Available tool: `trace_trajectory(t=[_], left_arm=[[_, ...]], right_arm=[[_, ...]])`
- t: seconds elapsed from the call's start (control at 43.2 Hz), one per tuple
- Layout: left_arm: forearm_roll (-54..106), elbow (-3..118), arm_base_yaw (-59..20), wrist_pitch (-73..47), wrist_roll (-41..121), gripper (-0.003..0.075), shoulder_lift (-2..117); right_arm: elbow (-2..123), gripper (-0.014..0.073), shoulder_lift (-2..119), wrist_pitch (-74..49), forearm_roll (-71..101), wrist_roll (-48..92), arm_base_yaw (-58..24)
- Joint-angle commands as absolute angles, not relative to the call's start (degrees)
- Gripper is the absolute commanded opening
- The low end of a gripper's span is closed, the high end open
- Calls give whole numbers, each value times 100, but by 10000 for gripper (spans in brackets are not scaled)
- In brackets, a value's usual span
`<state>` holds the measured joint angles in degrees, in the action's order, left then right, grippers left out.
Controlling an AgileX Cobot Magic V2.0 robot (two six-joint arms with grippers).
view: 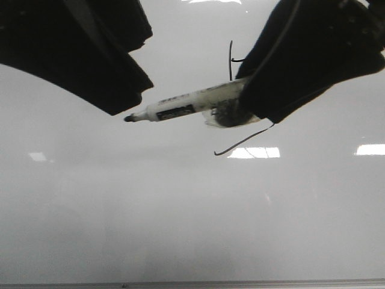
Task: Write number 5 on whiteboard
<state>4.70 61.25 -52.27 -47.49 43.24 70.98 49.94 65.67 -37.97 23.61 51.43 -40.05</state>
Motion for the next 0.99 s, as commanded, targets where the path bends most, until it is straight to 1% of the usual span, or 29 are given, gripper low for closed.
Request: trace_trajectory(t=[0.0, 0.139, 0.393, 0.648, 0.81, 0.972], left_arm=[[566, 6334, -5231, -4478, 4300, 494, 6937], [566, 6334, -5231, -4530, 4312, 414, 6937], [576, 6334, -5231, -4578, 4333, 277, 6937], [576, 6334, -5231, -4688, 4347, 230, 6937], [576, 6334, -5231, -4688, 4393, 167, 6986], [576, 6334, -5231, -4688, 4393, 124, 6997]], right_arm=[[5155, -60, 6380, -3255, 2508, 5229, -4244], [5161, -60, 6353, -3026, 2508, 5229, -4471], [5161, -60, 6353, -2893, 2659, 5229, -4509], [5161, -60, 6324, -2893, 2679, 5229, -4509], [5161, -60, 6324, -2903, 2908, 5229, -4509], [5161, -60, 6324, -2910, 2921, 5229, -4509]])
